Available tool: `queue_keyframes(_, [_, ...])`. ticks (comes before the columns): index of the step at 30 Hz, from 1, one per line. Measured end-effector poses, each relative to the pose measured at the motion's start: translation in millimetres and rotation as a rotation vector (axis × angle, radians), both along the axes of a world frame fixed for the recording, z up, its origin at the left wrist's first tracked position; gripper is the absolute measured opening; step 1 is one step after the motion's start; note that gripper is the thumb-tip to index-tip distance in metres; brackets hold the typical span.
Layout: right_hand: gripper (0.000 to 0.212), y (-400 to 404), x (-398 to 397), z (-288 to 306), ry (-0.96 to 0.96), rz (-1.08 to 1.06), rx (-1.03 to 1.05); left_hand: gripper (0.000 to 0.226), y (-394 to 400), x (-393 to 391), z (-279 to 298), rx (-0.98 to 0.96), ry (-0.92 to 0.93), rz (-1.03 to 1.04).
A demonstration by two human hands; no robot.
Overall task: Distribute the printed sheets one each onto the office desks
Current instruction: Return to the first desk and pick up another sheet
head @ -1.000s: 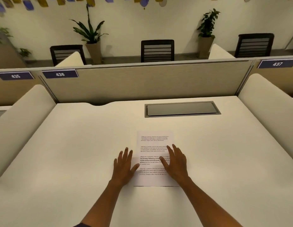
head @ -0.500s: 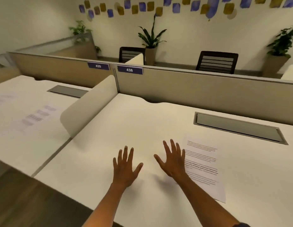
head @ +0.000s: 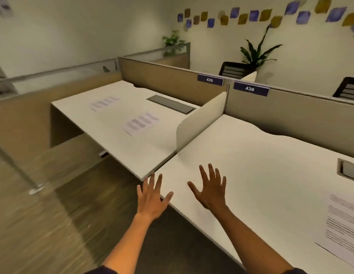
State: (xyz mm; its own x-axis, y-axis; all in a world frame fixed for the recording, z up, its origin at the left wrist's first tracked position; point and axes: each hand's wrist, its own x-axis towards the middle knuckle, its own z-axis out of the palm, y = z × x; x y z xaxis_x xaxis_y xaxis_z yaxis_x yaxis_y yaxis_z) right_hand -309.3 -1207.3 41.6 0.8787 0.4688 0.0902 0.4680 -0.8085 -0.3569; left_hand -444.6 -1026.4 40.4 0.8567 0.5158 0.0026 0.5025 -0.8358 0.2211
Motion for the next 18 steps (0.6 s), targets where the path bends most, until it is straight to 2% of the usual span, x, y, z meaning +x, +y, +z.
queue_keyframes(10, [0.089, 175.2, -35.0, 4.7, -0.054, 0.231, -0.001, 0.083, 148.8, -64.1, 5.8, -0.034, -0.067, 0.194])
queue_keyframes(18, [0.086, 325.6, -8.6, -12.2, -0.024, 0.325, -0.006, 0.082, 280.1, -51.7, 2.1, -0.027, -0.056, 0.278])
